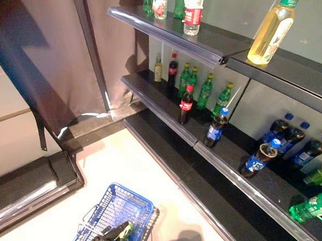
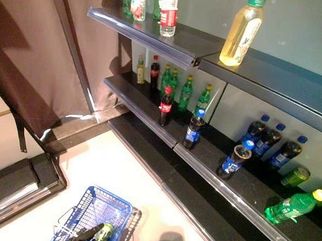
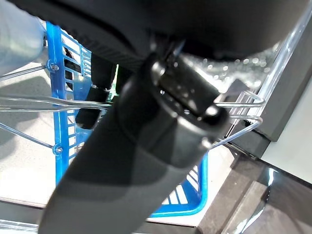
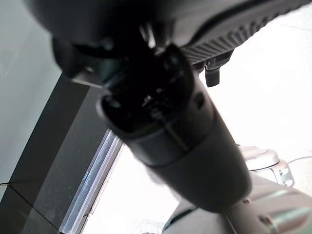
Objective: Pick up the drink and place into the basket.
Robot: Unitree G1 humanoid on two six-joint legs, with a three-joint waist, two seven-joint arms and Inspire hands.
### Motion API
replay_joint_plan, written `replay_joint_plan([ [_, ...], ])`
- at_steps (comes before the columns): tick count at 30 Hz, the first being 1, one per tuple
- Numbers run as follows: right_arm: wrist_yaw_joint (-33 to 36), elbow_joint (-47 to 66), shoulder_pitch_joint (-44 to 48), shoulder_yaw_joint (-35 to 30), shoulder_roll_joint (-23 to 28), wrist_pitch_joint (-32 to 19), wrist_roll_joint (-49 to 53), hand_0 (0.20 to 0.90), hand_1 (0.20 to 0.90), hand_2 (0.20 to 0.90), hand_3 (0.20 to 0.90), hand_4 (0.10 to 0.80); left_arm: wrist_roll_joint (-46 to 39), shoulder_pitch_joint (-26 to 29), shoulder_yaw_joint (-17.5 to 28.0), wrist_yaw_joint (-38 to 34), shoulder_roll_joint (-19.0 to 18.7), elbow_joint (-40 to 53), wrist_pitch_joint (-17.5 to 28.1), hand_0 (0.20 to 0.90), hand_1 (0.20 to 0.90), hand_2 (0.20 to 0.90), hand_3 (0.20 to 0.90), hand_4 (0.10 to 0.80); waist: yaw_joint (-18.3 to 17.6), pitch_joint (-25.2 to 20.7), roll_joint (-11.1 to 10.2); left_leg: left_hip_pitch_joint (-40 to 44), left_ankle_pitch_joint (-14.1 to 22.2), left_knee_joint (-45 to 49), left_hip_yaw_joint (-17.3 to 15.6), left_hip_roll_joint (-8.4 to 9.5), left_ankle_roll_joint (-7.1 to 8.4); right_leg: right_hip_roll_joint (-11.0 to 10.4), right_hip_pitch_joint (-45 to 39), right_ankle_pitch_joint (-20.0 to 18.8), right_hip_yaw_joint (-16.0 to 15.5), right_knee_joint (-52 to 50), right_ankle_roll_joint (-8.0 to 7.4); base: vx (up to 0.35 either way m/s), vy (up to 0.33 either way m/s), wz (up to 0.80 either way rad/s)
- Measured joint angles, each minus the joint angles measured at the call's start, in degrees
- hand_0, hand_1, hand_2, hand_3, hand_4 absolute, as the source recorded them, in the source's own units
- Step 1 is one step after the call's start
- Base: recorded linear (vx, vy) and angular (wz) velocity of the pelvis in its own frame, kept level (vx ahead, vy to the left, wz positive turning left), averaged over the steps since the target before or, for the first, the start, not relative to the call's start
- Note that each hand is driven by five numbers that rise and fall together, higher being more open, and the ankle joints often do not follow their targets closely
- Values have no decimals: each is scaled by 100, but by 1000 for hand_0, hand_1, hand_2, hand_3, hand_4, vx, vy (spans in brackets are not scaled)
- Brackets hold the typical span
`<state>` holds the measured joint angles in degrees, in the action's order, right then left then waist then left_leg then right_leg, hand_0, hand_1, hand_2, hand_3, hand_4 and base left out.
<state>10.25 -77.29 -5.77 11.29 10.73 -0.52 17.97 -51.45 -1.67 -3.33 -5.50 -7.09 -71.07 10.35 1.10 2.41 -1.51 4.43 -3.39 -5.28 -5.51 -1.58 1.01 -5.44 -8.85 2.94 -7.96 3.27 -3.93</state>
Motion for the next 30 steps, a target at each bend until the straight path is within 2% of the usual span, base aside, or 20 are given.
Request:
replay_joint_plan([
  [24,-8,-66,-46,10,-31,-15,-37,900,900,900,900,800,61,-35,-27,-4,1,-22,9,300,300,300,200,100,-22,-86,-39,20,-1,-4,60,7,10,5,-110,-50,-90,81,-17,2,0,1],
  [30,194,9,-50,383,-19,-362,-686,900,900,900,900,800,66,-41,-30,-12,-7,-21,9,300,300,300,200,100,-21,-98,-59,18,-2,-4,90,8,11,8,-113,-50,-97,81,-17,0,0,0],
])
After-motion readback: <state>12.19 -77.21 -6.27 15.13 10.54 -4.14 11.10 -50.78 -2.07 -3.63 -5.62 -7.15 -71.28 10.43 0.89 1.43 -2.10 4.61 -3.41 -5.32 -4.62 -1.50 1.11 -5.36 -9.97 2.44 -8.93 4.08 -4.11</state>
